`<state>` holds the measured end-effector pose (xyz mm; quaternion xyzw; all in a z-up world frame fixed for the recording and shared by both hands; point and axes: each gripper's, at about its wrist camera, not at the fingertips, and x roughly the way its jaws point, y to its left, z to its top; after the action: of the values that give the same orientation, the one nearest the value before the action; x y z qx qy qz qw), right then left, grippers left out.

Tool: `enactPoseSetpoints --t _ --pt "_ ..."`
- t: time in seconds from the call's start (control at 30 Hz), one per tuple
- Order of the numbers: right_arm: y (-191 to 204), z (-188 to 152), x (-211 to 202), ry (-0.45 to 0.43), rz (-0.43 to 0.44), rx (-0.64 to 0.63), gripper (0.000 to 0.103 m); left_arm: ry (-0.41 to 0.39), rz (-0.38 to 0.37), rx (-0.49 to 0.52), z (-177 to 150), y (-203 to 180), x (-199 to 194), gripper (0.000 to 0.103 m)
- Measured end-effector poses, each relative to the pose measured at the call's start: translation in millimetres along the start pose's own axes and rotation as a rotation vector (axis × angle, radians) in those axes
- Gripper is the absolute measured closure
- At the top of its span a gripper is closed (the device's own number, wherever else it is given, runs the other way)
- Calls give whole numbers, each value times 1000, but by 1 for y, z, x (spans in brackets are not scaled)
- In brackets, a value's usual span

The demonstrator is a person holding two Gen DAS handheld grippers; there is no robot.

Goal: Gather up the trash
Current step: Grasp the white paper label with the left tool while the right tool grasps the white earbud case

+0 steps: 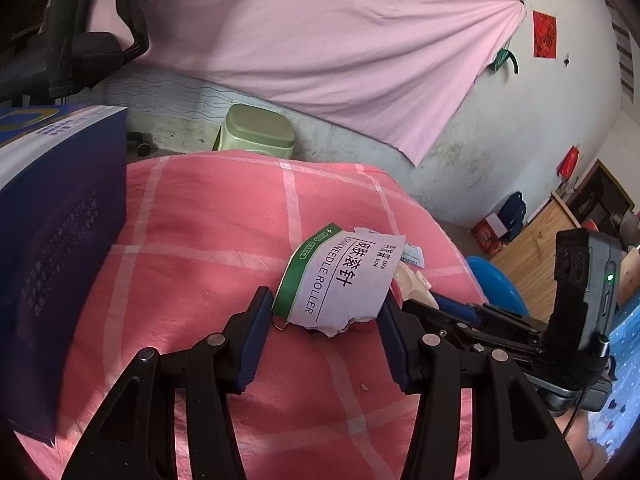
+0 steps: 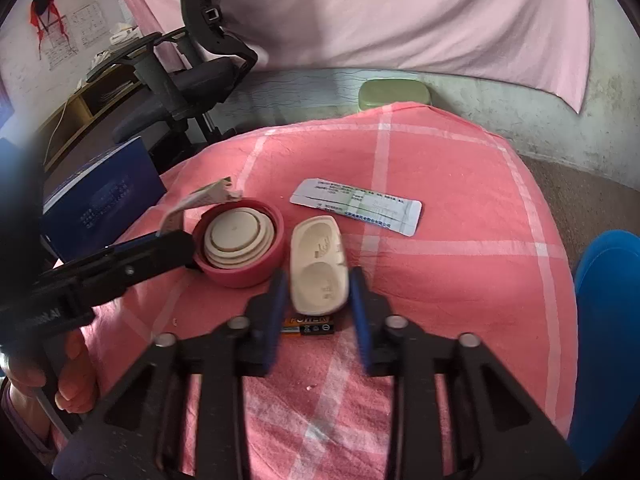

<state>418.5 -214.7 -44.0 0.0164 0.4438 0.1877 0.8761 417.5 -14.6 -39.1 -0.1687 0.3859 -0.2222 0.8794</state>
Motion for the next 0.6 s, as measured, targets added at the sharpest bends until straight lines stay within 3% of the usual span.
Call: enactPoseSetpoints --t 0.1,0.13,0.37,0.6 --pt "2 -1 -1 -4 -15 -8 58 -9 10 -15 -1 3 -3 57" --pt "4 -1 -2 -8 -23 -15 58 -14 17 -17 -1 2 -4 73" --pt "15 -4 -10 -52 -69 -57 58 -28 55 -29 -3 2 -10 75" --pt "16 -5 -22 -121 -88 -46 58 -109 94 -53 -5 3 -24 75"
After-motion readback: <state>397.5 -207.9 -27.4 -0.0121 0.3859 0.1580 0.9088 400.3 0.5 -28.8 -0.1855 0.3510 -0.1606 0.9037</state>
